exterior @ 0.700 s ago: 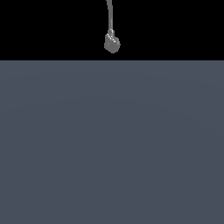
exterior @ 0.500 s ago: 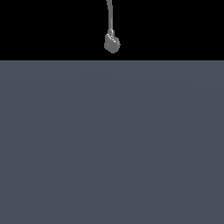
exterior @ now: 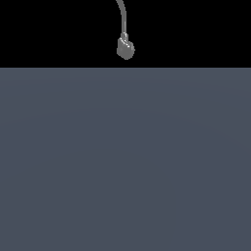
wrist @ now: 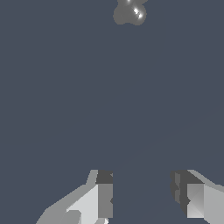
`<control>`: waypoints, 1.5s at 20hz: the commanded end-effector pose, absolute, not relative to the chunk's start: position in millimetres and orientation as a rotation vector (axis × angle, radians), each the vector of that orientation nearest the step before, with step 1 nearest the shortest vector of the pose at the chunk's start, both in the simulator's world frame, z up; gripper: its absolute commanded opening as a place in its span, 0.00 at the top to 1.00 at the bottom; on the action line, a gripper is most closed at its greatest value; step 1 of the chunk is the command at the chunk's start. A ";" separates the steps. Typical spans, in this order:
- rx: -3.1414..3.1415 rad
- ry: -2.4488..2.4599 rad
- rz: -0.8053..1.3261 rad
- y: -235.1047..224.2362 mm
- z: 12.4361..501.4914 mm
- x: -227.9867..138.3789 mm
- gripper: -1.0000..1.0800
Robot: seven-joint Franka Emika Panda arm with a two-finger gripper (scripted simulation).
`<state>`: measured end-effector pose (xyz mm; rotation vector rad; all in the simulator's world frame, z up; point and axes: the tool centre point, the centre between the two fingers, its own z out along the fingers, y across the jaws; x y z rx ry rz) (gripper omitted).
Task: Turn on the faucet by rotating a designated handle.
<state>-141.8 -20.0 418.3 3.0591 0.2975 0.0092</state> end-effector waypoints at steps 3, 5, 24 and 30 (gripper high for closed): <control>3.022 0.717 0.150 84.0 421.4 -99.6 0.35; 3.005 0.857 0.223 112.0 423.8 -74.4 0.36; 3.331 0.314 0.445 113.5 314.2 19.5 0.15; 3.249 0.106 0.317 12.3 265.1 8.2 0.16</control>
